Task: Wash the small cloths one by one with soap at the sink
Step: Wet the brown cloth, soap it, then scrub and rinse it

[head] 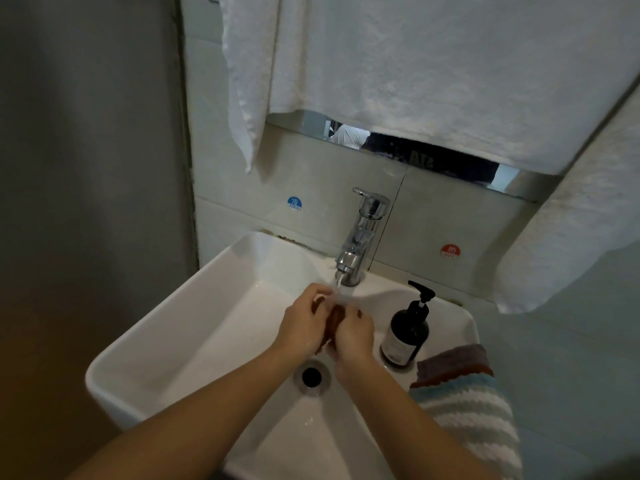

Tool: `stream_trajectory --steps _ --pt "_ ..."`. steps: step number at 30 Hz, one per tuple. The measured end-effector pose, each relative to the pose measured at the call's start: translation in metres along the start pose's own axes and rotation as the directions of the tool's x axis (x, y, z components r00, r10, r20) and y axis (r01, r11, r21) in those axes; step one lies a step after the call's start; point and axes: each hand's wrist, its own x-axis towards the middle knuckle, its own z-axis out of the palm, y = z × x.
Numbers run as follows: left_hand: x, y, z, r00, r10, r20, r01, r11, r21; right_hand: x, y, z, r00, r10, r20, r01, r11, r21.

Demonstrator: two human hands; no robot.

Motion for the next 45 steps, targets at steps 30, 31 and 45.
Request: stream_trajectory --steps 30,31,45 --pt "-0.004 0.014 0.003 0.975 -0.221 -0.022 0.220 0.973 -0.066 -0.020 -0.011 0.001 0.909 -0.410 0.073 0.406 0.834 -0.375" --pt "-0.010 0.020 0.008 0.976 -0.216 0.037 0.219 0.971 -0.096 -0.011 -0.018 0.000 0.941 -0.337 -0.024 0.317 0.904 -0.287" --pt "-0.003 0.017 0.009 0.988 -0.122 -0.099 0.107 0.983 -0.151 -0.028 -0.006 -0.008 0.909 -0.390 0.148 0.417 0.862 -0.288"
